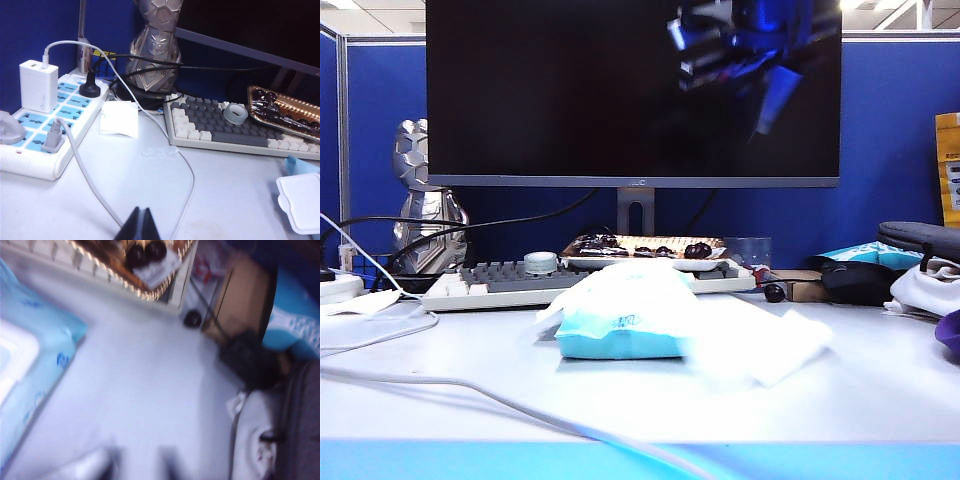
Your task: Pull out a wet wipe from the sky blue wet wipes packet and place it on the table.
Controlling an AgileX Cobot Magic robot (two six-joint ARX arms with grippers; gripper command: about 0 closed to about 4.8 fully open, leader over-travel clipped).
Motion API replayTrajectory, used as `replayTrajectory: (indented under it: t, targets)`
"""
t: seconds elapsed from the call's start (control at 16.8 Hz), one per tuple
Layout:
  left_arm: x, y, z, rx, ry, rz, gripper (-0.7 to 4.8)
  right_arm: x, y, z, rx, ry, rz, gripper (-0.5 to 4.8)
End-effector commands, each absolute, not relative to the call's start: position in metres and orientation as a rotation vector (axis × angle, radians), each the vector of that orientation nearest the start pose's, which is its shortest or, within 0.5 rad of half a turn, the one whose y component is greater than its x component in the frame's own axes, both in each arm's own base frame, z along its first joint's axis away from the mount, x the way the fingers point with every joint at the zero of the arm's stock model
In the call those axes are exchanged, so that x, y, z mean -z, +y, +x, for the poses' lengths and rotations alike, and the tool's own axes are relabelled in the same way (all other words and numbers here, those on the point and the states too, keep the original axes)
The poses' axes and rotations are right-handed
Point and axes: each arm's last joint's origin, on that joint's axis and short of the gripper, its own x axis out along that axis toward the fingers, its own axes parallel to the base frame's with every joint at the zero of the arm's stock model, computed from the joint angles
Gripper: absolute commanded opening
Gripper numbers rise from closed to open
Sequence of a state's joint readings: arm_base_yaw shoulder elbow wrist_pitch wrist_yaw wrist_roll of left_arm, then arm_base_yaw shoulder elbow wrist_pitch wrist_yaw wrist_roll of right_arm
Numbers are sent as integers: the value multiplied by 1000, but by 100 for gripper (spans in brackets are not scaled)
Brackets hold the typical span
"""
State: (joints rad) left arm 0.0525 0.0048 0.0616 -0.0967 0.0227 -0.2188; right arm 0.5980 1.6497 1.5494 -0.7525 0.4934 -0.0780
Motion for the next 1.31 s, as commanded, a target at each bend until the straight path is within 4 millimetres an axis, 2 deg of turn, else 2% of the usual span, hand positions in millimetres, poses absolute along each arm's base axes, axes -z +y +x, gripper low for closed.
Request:
replayTrajectory:
  t: [0.06, 0.18, 0.3, 0.36, 0.48, 0.59, 0.71, 0.83, 0.89, 0.95, 1.07, 1.19, 1.31]
  targets:
    - [-177, 2, 93, 33, 29, -223, -1, -372, 179, 286, -131, 530, -442, -1]
    - [-179, 1, 93, 92, 13, -221, 0, -399, 169, 272, -133, 412, -412, -1]
    - [-182, 0, 93, 135, -17, -217, 0, -434, 153, 248, -131, 261, -380, -1]
    - [-184, 0, 93, 139, -30, -214, 0, -461, 137, 226, -122, 141, -359, -1]
    - [-183, 0, 93, 138, -27, -212, 0, -494, 111, 187, -101, -23, -294, -1]
    - [-183, 0, 93, 138, -27, -212, 0, -521, 82, 144, -77, -174, -202, -1]
    - [-183, 0, 93, 138, -27, -212, 0, -539, 39, 84, -4, -307, -102, 0]
    - [-183, 0, 93, 138, -27, -212, 0, -545, 13, 46, 14, -392, -32, 0]
    - [-183, 0, 93, 138, -27, -212, 0, -543, -4, 21, 12, -427, 25, 0]
    - [-183, 0, 93, 138, -27, -212, 0, -532, -17, 2, 8, -390, -5, 0]
    - [-183, 0, 93, 138, -27, -212, 0, -513, -16, 0, -88, -322, -73, 0]
    - [-183, 0, 93, 138, -27, -212, 0, -488, 1, 16, -290, -281, -116, 0]
    - [-183, 0, 93, 138, -27, -212, 0, -456, 21, 40, -389, -200, -131, 0]
